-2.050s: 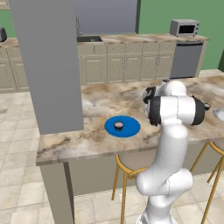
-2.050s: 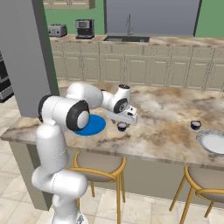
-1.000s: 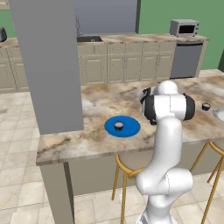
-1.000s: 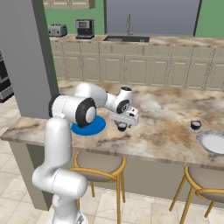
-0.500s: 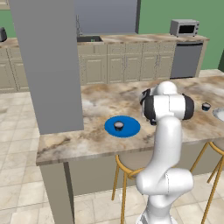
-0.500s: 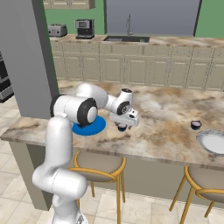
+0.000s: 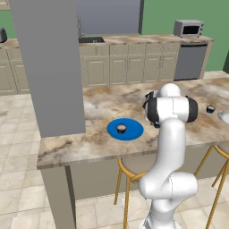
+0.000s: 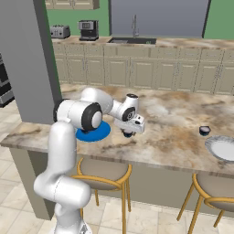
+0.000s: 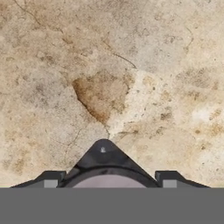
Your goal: Place two yogurt containers on each plate.
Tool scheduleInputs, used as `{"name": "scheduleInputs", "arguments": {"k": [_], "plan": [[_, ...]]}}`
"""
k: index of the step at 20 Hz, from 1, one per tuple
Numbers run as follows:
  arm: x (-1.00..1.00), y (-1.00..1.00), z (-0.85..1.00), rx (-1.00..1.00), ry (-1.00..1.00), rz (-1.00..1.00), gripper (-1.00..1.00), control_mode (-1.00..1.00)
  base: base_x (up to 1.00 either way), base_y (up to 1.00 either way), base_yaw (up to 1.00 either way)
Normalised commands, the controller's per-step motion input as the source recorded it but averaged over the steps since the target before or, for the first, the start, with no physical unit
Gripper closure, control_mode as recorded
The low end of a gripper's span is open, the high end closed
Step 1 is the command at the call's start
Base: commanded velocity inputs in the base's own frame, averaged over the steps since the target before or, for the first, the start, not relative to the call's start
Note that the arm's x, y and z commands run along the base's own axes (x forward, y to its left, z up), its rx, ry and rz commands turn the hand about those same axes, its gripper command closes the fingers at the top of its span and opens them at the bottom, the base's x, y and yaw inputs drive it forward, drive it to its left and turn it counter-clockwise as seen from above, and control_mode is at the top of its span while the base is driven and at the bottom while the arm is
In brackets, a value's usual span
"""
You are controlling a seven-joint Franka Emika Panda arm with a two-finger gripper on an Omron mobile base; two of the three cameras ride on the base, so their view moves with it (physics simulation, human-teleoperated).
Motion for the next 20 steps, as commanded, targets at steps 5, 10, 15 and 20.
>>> {"name": "scheduleInputs", "arguments": {"k": [5, 10, 15, 20], "plan": [[0.00, 0.02, 0.10, 0.02, 0.00, 0.00, 1.00, -1.00, 0.00, 0.00, 0.00], [-0.25, 0.29, 0.38, 0.08, 0.01, 0.01, 1.00, -1.00, 0.00, 0.00, 0.00], [-0.37, 0.54, 0.23, 0.04, 0.00, 0.00, 1.00, -1.00, 0.00, 0.00, 0.00], [-0.38, 0.69, 0.11, 0.00, 0.00, 0.00, 1.00, -1.00, 0.00, 0.00, 0.00]]}}
